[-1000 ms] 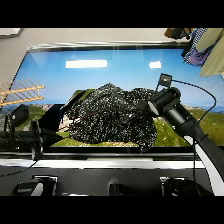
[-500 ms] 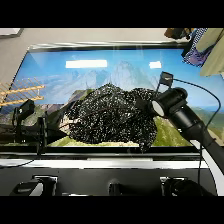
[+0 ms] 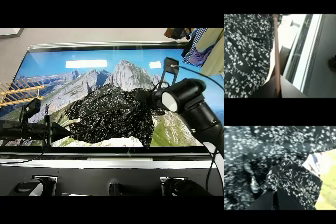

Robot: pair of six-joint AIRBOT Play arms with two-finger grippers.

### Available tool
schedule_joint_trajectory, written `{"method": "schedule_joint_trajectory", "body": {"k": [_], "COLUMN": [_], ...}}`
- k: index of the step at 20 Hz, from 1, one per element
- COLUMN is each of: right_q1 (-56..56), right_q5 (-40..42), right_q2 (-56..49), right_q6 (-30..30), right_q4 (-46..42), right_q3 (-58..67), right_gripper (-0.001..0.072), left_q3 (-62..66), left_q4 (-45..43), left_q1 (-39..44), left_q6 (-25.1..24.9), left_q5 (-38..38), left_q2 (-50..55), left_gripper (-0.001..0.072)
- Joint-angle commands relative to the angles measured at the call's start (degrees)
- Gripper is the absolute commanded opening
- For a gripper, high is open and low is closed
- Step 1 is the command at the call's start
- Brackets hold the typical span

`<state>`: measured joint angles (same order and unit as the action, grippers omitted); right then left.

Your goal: Fold the clothes and pants, and hang the long-sleeved shirts on hangers.

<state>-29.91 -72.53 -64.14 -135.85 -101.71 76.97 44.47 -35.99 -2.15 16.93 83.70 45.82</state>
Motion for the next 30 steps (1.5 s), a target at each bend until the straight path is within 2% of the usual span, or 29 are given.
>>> {"method": "schedule_joint_trajectory", "body": {"k": [1, 4, 7, 11, 16, 18, 21, 24, 30], "right_q1": [-0.04, -0.07, -0.07, -0.07, -0.04, -0.04, -0.04, -0.04, -0.04], "right_q5": [-3.26, -6.08, -7.56, -11.02, -12.83, -12.68, -13.05, -12.90, -10.82], "right_q2": [0.09, 0.11, 0.11, 1.38, 2.64, 2.64, 2.64, 1.99, 0.13], "right_q6": [2.71, 3.28, 3.23, 2.99, 2.60, 2.60, 2.58, 2.58, 2.58], "right_q4": [2.75, 4.00, 4.04, 4.11, 3.85, 2.73, 0.22, -0.11, 0.57], "right_q3": [3.85, 6.58, 10.16, 13.14, 13.25, 13.25, 13.25, 13.25, 13.18], "right_gripper": [0.0019, 0.0019, 0.0019, 0.0019, 0.0019, 0.0019, 0.0019, 0.0019, 0.0020], "left_q3": [0.00, 0.00, 0.00, 0.00, 0.00, 0.00, 0.00, 0.00, 0.00], "left_q4": [0.26, 0.26, 0.24, 0.63, 6.93, 9.11, 12.55, 18.40, 21.07], "left_q1": [4.26, 8.63, 13.33, 18.32, 23.06, 25.27, 27.91, 29.24, 30.47], "left_q6": [-0.70, -0.68, -0.66, -0.42, -0.52, -2.51, -2.97, -6.56, -6.75], "left_q5": [-6.36, -12.70, -15.63, -24.65, -30.82, -31.89, -36.59, -37.94, -37.86], "left_q2": [1.62, 2.97, 4.94, 6.38, 9.94, 11.69, 13.35, 14.14, 14.49], "left_gripper": [0.0017, 0.0017, 0.0017, 0.0017, 0.0017, 0.0017, 0.0017, 0.0017, 0.0017]}}
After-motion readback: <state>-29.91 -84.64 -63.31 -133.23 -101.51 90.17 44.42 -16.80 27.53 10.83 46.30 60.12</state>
